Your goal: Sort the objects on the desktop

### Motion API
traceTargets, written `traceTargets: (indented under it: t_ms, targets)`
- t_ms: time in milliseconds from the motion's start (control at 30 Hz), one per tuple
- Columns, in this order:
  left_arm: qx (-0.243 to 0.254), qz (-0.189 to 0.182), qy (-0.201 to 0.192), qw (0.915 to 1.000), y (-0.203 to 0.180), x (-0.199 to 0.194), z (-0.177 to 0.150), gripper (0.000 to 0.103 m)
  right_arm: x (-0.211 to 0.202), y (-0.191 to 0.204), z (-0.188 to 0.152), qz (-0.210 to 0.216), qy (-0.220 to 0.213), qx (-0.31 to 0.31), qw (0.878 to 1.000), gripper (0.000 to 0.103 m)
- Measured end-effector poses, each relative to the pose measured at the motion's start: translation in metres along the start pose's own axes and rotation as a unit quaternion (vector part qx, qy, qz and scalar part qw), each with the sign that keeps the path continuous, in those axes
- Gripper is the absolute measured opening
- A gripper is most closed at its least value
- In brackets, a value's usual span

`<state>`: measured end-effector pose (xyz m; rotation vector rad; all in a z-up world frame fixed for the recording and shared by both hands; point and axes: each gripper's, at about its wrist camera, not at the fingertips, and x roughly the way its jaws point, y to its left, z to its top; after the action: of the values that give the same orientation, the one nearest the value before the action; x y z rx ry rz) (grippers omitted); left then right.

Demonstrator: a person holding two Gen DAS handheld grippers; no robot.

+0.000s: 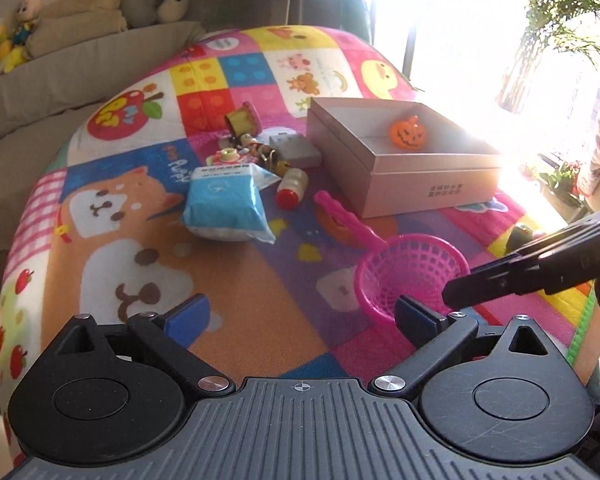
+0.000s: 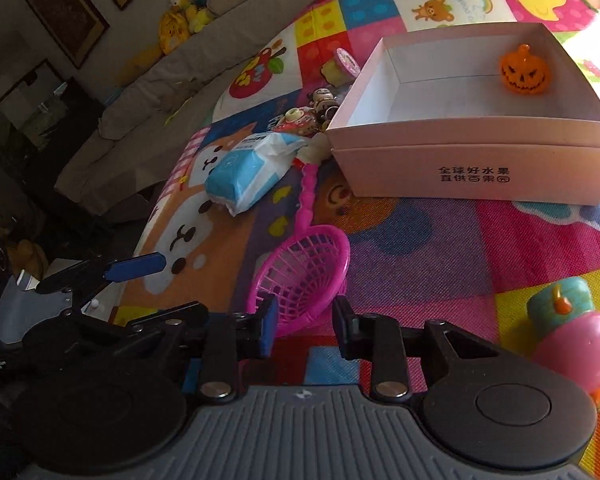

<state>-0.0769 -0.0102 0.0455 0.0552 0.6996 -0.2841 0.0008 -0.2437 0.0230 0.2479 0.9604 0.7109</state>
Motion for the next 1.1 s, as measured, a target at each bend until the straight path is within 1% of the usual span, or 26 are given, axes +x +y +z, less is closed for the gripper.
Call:
traceTargets:
  t_ms: [33, 67, 100, 133, 167, 200, 233, 300, 367, 433, 500, 533, 667, 700, 733, 867, 933, 1000, 1067, 1100]
  targets:
    - [-0.003, -0.005, -0.004, 1.0000, 0.000, -0.001, 0.003, 0.101, -0.003, 0.008, -0.005, 0.004, 0.000, -0.017, 1.000, 0.031]
    - [-0.007, -0.010, -0.006, 0.9999, -0.001, -0.001, 0.005, 0.102, -0.006, 0.014, -0.009, 0.001, -0.001, -0.033, 0.999, 0.036]
    - [-0.012, -0.018, -0.006, 0.9997, -0.001, 0.000, 0.007, 0.102, -0.010, 0.019, -0.013, -0.007, -0.006, -0.049, 0.999, 0.044]
    - [-0.018, -0.027, -0.005, 0.9995, -0.002, 0.000, 0.009, 0.102, -0.016, 0.023, -0.016, -0.021, -0.014, -0.065, 0.998, 0.048]
    - [-0.022, -0.036, -0.002, 0.9991, -0.003, 0.001, 0.010, 0.102, -0.021, 0.026, -0.020, -0.039, -0.023, -0.081, 0.996, 0.054]
    - [-0.027, -0.047, 0.002, 0.9985, -0.006, 0.004, 0.011, 0.102, -0.028, 0.028, -0.024, -0.069, -0.037, -0.099, 0.992, 0.057]
    - [-0.029, -0.053, 0.005, 0.9982, -0.009, 0.006, 0.012, 0.103, -0.034, 0.027, -0.026, -0.096, -0.049, -0.110, 0.988, 0.057]
    - [-0.031, -0.063, 0.012, 0.9974, -0.020, 0.014, 0.013, 0.103, -0.045, 0.024, -0.030, -0.148, -0.072, -0.122, 0.979, 0.061]
    - [-0.025, -0.068, 0.019, 0.9972, -0.034, 0.023, 0.014, 0.103, -0.057, 0.016, -0.033, -0.199, -0.097, -0.130, 0.966, 0.065]
    - [-0.001, -0.058, 0.027, 0.9980, -0.052, 0.035, 0.014, 0.103, -0.064, 0.010, -0.036, -0.239, -0.115, -0.141, 0.954, 0.069]
    - [0.021, -0.033, 0.037, 0.9985, -0.064, 0.049, 0.014, 0.103, -0.068, 0.003, -0.039, -0.268, -0.126, -0.149, 0.943, 0.081]
    - [0.026, -0.026, 0.042, 0.9984, -0.068, 0.054, 0.013, 0.103, -0.070, -0.001, -0.040, -0.277, -0.127, -0.150, 0.940, 0.082]
    - [0.022, -0.015, 0.054, 0.9982, -0.068, 0.065, 0.013, 0.102, -0.066, -0.014, -0.042, -0.293, -0.116, -0.147, 0.937, 0.082]
    - [0.022, -0.014, 0.053, 0.9983, -0.068, 0.064, 0.013, 0.097, -0.064, -0.018, -0.043, -0.296, -0.111, -0.145, 0.937, 0.082]
    - [0.023, -0.015, 0.053, 0.9983, -0.067, 0.063, 0.013, 0.089, -0.060, -0.021, -0.043, -0.298, -0.107, -0.142, 0.938, 0.082]
    - [0.023, -0.012, 0.050, 0.9984, -0.064, 0.058, 0.011, 0.087, -0.044, -0.040, -0.040, -0.305, -0.083, -0.118, 0.941, 0.081]
    - [0.023, -0.013, 0.047, 0.9985, -0.062, 0.055, 0.010, 0.087, -0.040, -0.047, -0.039, -0.300, -0.077, -0.102, 0.945, 0.071]
    - [0.026, -0.013, 0.045, 0.9986, -0.059, 0.050, 0.008, 0.087, -0.043, -0.049, -0.039, -0.285, -0.074, -0.089, 0.952, 0.051]
    - [0.033, -0.016, 0.040, 0.9985, -0.058, 0.042, 0.005, 0.087, -0.045, -0.046, -0.038, -0.283, -0.069, -0.092, 0.952, 0.049]
    - [0.040, -0.017, 0.034, 0.9985, -0.058, 0.035, 0.003, 0.087, -0.048, -0.044, -0.038, -0.274, -0.067, -0.091, 0.955, 0.049]
